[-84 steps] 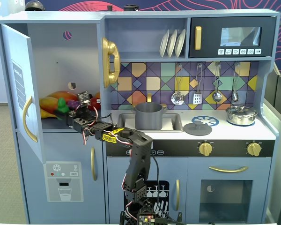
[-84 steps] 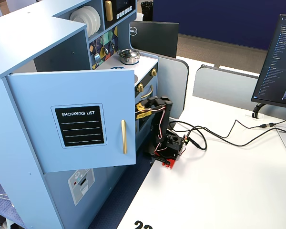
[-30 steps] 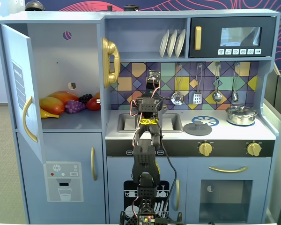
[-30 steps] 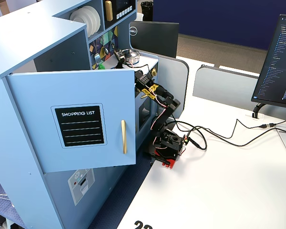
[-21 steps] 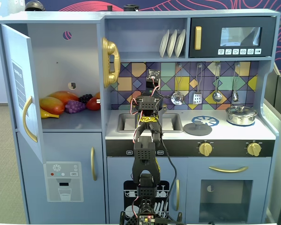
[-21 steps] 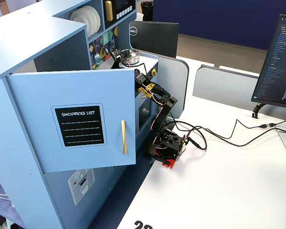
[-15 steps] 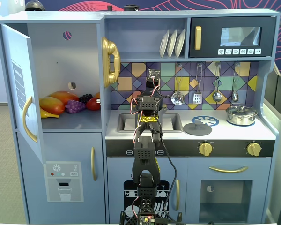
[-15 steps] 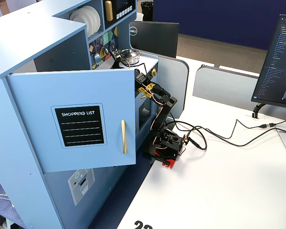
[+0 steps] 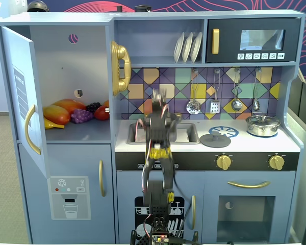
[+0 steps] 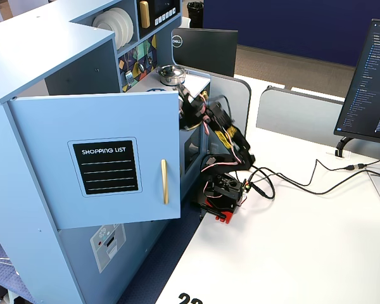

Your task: Pick up the green pineapple from the left cabinet and place it in the gray recipient

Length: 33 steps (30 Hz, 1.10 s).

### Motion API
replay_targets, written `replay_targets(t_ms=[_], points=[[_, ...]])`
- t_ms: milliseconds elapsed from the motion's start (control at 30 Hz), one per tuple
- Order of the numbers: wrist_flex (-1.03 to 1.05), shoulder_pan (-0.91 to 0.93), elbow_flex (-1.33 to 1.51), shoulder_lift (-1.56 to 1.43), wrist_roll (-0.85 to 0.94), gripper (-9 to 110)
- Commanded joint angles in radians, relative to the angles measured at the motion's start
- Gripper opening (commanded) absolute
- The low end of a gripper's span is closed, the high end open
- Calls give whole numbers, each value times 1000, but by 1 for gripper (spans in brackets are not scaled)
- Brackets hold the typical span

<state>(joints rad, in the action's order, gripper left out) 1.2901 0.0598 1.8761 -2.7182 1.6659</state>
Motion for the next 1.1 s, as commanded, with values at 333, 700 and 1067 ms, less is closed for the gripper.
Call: replay_targets(t_ms=[333,700,1067], points=[[-169,-103,927,-227,-206,0],[-281,-140,1126,-202,-193,0],[238,-75,1127,-460,-150,0]])
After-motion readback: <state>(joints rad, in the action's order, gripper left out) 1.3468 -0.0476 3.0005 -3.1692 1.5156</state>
